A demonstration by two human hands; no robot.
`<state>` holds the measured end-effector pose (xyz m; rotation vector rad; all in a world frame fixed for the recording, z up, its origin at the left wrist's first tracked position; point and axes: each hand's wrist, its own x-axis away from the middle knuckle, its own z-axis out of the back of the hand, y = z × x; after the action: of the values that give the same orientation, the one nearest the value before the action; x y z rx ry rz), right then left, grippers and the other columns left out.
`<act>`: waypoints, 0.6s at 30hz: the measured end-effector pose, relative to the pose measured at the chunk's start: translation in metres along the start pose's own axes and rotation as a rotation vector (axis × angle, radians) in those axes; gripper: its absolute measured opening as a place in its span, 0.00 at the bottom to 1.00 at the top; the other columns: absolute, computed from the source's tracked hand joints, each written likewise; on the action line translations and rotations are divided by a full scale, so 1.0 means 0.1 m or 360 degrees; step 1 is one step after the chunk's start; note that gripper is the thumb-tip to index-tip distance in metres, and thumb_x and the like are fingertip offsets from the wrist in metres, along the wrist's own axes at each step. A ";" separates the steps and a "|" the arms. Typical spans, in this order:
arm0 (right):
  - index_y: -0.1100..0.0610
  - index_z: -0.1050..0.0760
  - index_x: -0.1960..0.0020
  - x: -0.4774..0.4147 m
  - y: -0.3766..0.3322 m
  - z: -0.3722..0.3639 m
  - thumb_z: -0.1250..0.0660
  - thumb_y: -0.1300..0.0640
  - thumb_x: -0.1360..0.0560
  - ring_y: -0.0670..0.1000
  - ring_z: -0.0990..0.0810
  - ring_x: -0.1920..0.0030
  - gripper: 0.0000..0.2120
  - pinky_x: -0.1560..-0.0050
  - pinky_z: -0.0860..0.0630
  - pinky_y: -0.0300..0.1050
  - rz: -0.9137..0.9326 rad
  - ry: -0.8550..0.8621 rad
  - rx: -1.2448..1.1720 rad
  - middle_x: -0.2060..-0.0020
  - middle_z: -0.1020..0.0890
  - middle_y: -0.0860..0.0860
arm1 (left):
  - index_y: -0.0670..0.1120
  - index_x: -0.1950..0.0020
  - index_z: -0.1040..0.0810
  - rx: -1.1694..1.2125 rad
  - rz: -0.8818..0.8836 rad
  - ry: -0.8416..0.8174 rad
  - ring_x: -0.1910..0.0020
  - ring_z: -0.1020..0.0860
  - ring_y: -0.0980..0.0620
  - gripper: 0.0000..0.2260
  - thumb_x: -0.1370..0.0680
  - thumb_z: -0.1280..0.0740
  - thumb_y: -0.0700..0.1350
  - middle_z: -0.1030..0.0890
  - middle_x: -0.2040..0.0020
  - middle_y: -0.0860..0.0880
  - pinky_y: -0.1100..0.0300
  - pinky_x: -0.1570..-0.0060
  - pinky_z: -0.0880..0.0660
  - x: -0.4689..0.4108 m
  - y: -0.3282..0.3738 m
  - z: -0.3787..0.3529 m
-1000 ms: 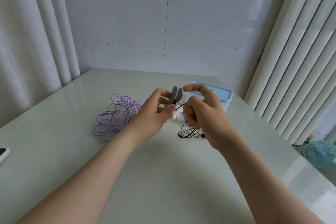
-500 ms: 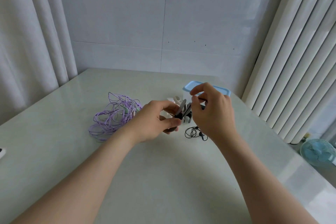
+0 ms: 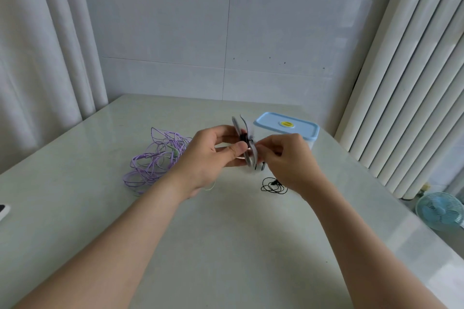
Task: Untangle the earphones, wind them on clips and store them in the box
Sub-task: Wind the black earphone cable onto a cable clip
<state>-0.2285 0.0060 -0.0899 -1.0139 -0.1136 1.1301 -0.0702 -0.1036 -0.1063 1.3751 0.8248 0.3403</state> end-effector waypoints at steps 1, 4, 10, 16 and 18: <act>0.53 0.14 0.55 0.02 -0.02 0.00 0.31 0.59 0.19 0.45 0.20 0.70 0.09 0.68 0.25 0.36 -0.0031 -0.0092 -0.0036 0.65 0.13 0.45 | 0.38 0.36 0.20 0.0009 0.0003 0.0047 0.46 0.14 0.40 0.11 0.18 0.31 0.37 0.15 0.41 0.39 0.47 0.43 0.17 -0.01 0.00 0.01; 0.54 0.14 0.54 0.07 -0.10 0.03 0.32 0.60 0.19 0.44 0.34 0.75 0.09 0.70 0.33 0.37 -0.0046 -0.0355 -0.0143 0.64 0.12 0.47 | 0.42 0.37 0.18 -0.0021 0.0013 0.0211 0.46 0.13 0.47 0.10 0.18 0.29 0.41 0.13 0.45 0.43 0.53 0.49 0.16 -0.01 0.02 0.04; 0.56 0.14 0.52 0.16 -0.20 0.02 0.30 0.58 0.19 0.46 0.31 0.73 0.07 0.70 0.30 0.37 0.0027 -0.0634 -0.0164 0.65 0.12 0.48 | 0.46 0.41 0.20 -0.0145 0.0087 0.0412 0.58 0.15 0.55 0.11 0.20 0.26 0.47 0.15 0.48 0.53 0.61 0.64 0.22 0.02 0.03 0.06; 0.58 0.15 0.59 0.13 -0.23 0.05 0.29 0.59 0.22 0.52 0.21 0.70 0.08 0.63 0.25 0.47 0.0043 -0.0387 -0.0434 0.69 0.15 0.55 | 0.47 0.40 0.23 -0.0247 0.0184 0.0151 0.60 0.22 0.52 0.10 0.19 0.28 0.48 0.15 0.48 0.53 0.58 0.61 0.28 0.02 -0.02 0.07; 0.58 0.15 0.60 0.10 -0.22 0.06 0.30 0.58 0.22 0.52 0.23 0.68 0.10 0.61 0.28 0.49 0.0001 -0.0231 -0.0533 0.70 0.17 0.56 | 0.43 0.38 0.23 -0.0064 0.0218 -0.0021 0.59 0.26 0.48 0.12 0.18 0.30 0.46 0.14 0.50 0.46 0.59 0.63 0.31 0.02 0.01 0.08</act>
<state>-0.2120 0.0164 -0.0750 -1.2255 -0.4301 1.2092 -0.0629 -0.1082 -0.1060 1.3978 0.7107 0.4509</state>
